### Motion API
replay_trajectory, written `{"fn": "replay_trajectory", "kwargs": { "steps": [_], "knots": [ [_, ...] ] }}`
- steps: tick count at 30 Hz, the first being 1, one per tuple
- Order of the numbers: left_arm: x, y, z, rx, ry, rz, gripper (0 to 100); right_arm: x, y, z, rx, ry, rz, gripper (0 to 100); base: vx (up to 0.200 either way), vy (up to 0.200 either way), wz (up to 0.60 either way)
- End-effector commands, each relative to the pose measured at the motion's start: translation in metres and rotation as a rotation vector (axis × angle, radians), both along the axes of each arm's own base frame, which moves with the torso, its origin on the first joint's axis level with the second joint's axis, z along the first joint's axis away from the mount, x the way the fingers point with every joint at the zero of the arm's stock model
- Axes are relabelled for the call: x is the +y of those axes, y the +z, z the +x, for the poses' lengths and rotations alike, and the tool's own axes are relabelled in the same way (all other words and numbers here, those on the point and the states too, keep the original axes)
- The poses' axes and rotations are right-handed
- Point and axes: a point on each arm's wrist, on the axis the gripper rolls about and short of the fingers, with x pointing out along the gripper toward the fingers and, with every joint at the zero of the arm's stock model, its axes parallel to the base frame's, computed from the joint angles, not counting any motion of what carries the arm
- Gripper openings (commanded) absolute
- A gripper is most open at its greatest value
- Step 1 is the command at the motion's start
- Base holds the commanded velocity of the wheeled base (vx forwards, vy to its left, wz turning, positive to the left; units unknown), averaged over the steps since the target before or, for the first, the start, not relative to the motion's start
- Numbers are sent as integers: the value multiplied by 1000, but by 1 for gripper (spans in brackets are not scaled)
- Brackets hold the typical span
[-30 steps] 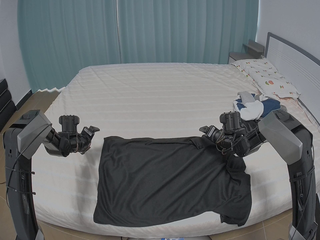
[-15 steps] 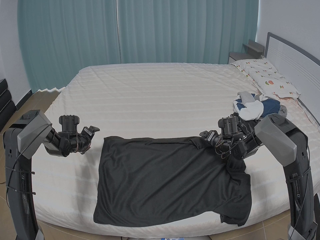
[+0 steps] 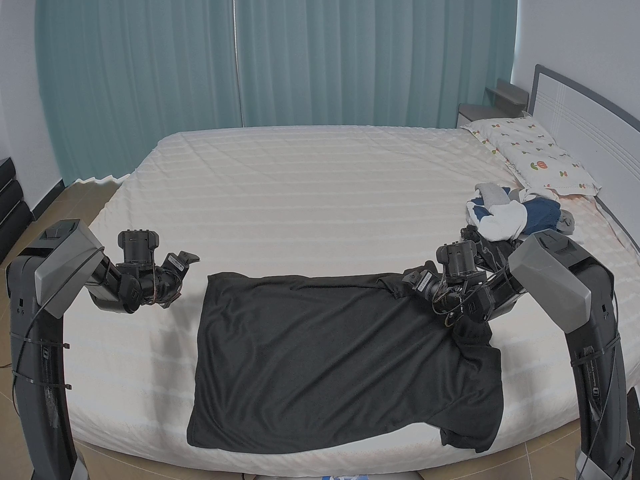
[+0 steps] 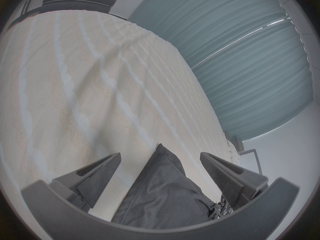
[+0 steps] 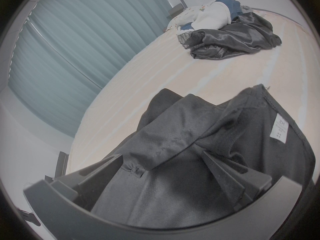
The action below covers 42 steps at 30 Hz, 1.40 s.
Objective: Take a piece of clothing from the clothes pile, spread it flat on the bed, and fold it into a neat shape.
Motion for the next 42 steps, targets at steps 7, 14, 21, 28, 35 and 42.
{"fn": "replay_trajectory", "kwargs": {
  "steps": [7, 14, 21, 28, 35, 42],
  "knots": [
    [0, -1, 0, 0, 3, 1, 100, 2, -2, 12, -23, -15, 1, 0, 0, 0, 0],
    [-1, -3, 1, 4, 0, 4, 100, 4, 10, 23, -91, -24, 13, 0, 0, 0, 0],
    [-1, -3, 1, 3, 1, 5, 100, 6, 37, 43, -240, -54, 39, 0, 0, 0, 0],
    [-2, -3, 1, 3, 1, 6, 100, 14, 59, 71, -472, -104, 73, 0, 0, 0, 0],
    [-2, -4, 0, 5, -1, 15, 100, 17, 14, 75, -425, -62, -4, 0, 0, 0, 0],
    [-4, -5, 0, 7, -1, 24, 100, 23, 17, 74, -472, -22, -22, 100, 0, 0, 0]
  ]
}}
